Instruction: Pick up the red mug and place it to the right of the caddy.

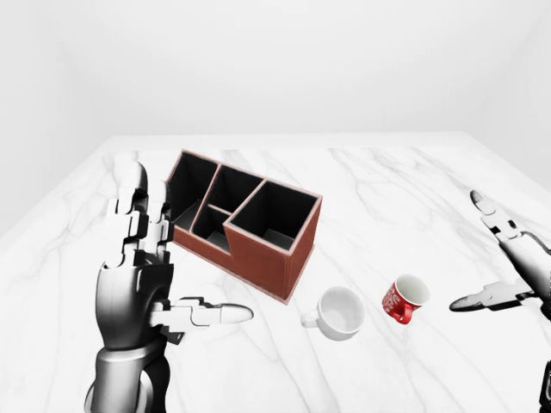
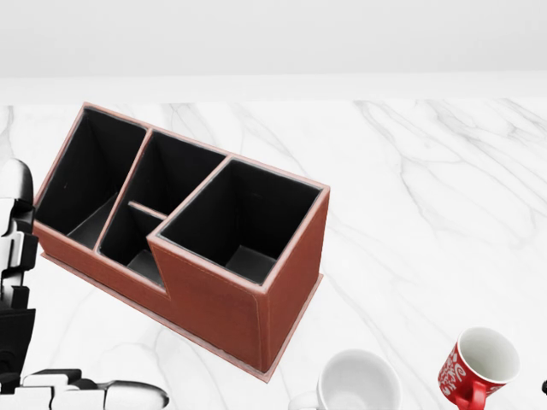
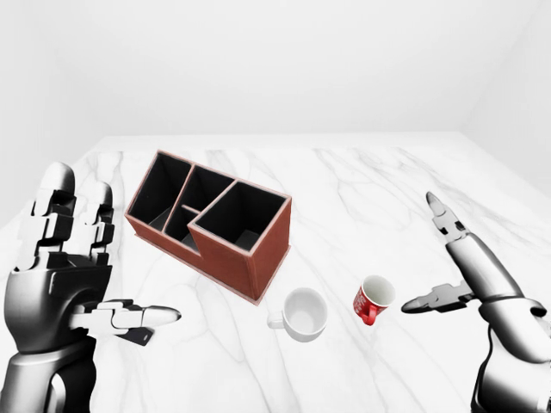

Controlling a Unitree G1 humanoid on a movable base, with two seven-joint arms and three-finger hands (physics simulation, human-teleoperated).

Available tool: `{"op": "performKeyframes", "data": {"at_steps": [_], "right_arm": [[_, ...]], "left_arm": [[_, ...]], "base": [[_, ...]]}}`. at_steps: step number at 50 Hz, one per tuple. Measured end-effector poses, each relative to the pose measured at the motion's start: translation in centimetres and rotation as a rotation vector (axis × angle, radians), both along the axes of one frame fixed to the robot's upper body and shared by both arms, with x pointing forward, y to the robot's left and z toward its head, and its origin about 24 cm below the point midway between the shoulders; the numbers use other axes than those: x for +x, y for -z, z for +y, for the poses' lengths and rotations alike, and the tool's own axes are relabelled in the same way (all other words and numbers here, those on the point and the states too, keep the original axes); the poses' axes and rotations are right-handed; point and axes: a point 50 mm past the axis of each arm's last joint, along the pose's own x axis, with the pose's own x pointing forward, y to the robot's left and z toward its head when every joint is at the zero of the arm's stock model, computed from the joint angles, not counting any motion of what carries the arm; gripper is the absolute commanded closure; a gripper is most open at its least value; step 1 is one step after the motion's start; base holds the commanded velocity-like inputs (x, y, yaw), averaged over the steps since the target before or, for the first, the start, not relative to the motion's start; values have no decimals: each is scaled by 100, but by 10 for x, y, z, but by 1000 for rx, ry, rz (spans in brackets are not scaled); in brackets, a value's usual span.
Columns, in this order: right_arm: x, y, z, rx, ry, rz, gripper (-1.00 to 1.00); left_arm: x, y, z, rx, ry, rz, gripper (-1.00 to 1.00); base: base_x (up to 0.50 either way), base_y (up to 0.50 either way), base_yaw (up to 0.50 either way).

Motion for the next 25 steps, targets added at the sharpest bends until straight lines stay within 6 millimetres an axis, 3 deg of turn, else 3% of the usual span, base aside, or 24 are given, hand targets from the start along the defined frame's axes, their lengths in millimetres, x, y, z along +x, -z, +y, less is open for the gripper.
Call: {"op": "performKeyframes", "data": {"at_steps": [25], "right_arm": [[25, 23, 0, -20, -20, 145, -100]], "left_arm": [[1, 1, 0, 3, 1, 2, -100]], "base": [[0, 0, 0]]}}
